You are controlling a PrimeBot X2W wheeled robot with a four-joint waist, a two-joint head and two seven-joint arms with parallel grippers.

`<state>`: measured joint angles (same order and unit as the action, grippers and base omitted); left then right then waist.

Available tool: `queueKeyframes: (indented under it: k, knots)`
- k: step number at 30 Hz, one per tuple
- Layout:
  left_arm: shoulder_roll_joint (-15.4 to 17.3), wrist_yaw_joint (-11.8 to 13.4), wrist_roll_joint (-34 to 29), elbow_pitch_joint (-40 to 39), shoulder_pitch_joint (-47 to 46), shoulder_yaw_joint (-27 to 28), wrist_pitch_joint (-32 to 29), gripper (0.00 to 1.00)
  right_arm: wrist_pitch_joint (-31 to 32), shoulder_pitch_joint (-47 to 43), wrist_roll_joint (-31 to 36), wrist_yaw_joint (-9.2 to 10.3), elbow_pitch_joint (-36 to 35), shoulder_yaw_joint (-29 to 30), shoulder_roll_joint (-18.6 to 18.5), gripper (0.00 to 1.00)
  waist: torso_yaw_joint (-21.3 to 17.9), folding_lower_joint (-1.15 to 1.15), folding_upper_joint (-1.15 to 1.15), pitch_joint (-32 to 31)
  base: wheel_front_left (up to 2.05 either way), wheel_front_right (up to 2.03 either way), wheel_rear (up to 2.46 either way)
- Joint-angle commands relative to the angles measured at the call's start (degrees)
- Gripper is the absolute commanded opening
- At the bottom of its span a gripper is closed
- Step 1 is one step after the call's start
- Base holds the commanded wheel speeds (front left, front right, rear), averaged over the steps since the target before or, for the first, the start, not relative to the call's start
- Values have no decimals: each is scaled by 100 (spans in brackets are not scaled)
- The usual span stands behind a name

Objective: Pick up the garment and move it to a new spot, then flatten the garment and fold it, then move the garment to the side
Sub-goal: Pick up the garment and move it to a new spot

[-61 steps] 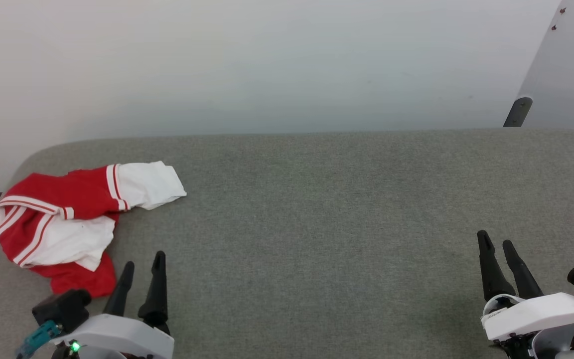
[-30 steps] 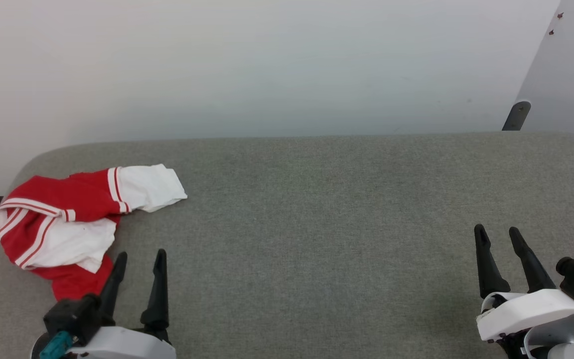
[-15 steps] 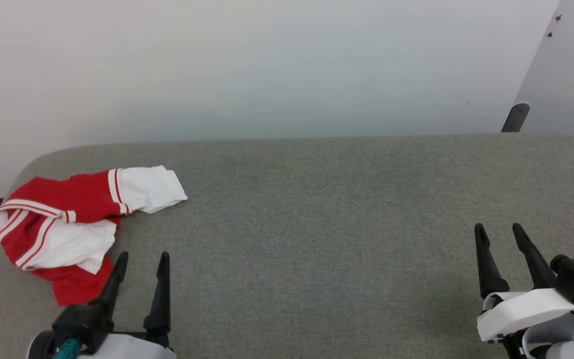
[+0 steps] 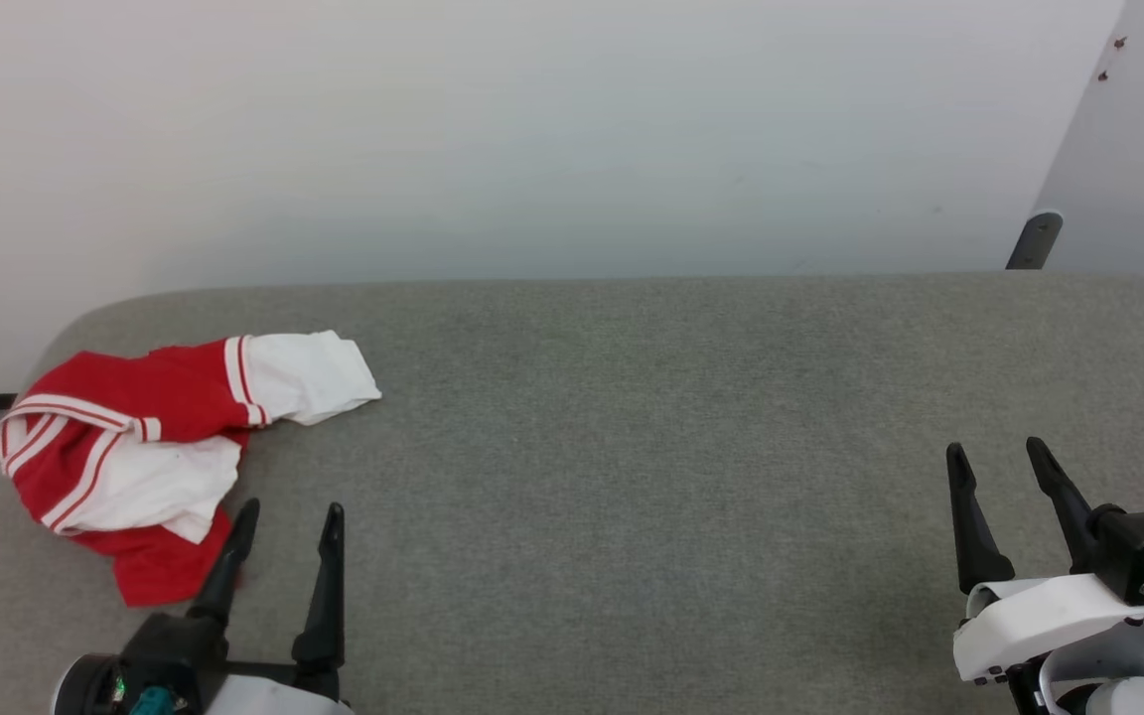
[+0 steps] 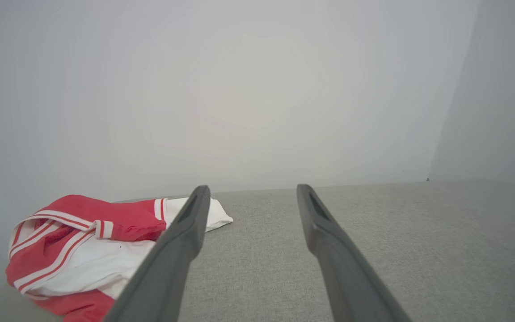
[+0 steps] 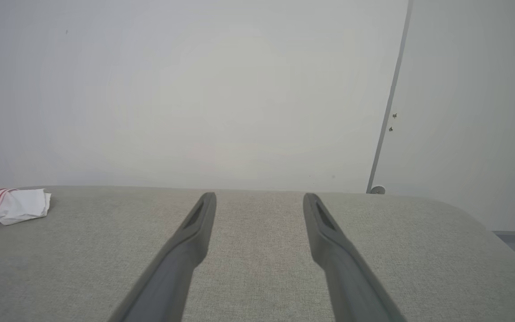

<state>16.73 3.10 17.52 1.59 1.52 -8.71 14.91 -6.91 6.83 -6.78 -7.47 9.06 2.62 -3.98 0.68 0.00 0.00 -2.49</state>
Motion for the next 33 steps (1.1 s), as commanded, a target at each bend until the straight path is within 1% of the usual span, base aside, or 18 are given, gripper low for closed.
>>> queueKeyframes:
  k: [1, 6, 9, 15, 18, 25, 29, 33]
  knots:
    - [9, 22, -97, 7, 28, 0, 36, 100, -23, 5, 115, -4, -36, 1, 14, 100, 44, 0, 0, -24, 0, 0, 0]
    - [-19, 62, 17, 106, -31, 58, 5, 100, 16, -49, 53, -4, -25, -30, -8, 100, 260, 0, 0, -94, 0, 0, 0]
    - [-20, 155, 80, 163, -61, 123, -70, 100, 21, -56, 14, -4, -6, -96, -28, 100, 453, 0, 0, -138, 0, 0, 0]
    - [4, 340, 190, 207, -80, 302, -260, 100, 48, -20, -36, -4, 60, -298, -20, 100, 963, 0, 0, -253, 0, 0, 0]
    - [39, 386, 203, 173, -69, 340, -313, 100, 32, 13, -108, -3, 107, -385, -12, 100, 1275, 0, 0, -317, 0, 0, 0]
    - [110, 432, 264, 130, -112, 347, -530, 100, -15, 58, -219, -3, 234, -593, 28, 100, 1969, 0, 0, -437, 0, 0, 0]
    - [128, 443, 321, 86, -124, 374, -621, 100, -26, 100, -245, -3, 296, -731, 44, 100, 2199, 0, 0, -450, 0, 0, 0]
    - [171, 391, 434, 43, -250, 396, -774, 100, -25, 114, -247, -3, 319, -762, 67, 100, 2298, 0, 0, -391, 0, 0, 0]
